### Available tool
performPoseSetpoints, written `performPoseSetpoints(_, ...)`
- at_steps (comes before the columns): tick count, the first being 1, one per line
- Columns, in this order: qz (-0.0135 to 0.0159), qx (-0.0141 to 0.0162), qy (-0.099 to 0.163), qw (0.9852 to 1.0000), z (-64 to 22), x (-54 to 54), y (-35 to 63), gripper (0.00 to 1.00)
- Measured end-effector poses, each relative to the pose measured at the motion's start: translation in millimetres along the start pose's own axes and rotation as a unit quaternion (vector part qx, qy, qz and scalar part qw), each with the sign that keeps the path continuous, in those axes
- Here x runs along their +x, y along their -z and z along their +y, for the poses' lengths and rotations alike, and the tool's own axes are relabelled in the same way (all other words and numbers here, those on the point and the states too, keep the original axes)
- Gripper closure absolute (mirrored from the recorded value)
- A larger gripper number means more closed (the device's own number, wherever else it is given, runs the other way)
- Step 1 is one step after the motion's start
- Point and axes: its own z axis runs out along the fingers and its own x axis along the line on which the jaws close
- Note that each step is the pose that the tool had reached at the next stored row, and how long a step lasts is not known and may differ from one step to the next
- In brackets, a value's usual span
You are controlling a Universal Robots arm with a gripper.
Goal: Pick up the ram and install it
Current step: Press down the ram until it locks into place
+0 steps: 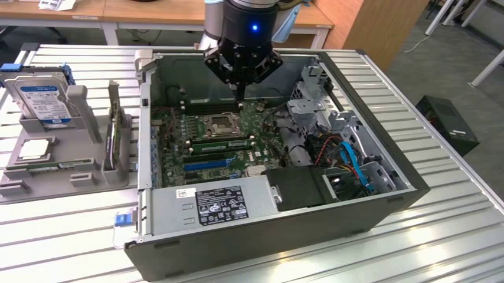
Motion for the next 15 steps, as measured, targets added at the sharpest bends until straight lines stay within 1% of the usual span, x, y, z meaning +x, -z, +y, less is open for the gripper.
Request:
performPoseSetpoints(3,0.0097,0.0008,0.000,1.0000,0.2,-2.1,-0.7,0.89)
performPoseSetpoints(4,0.0115,0.0009,0.000,0.9999,0.2,-2.5,-0.7,0.89)
performPoseSetpoints(9,0.0119,0.0009,-0.001,0.9999,0.6,-2.6,-0.8,0.89)
performPoseSetpoints(15,0.0119,0.0009,-0.001,0.9999,6.2,-2.1,-1.1,0.89)
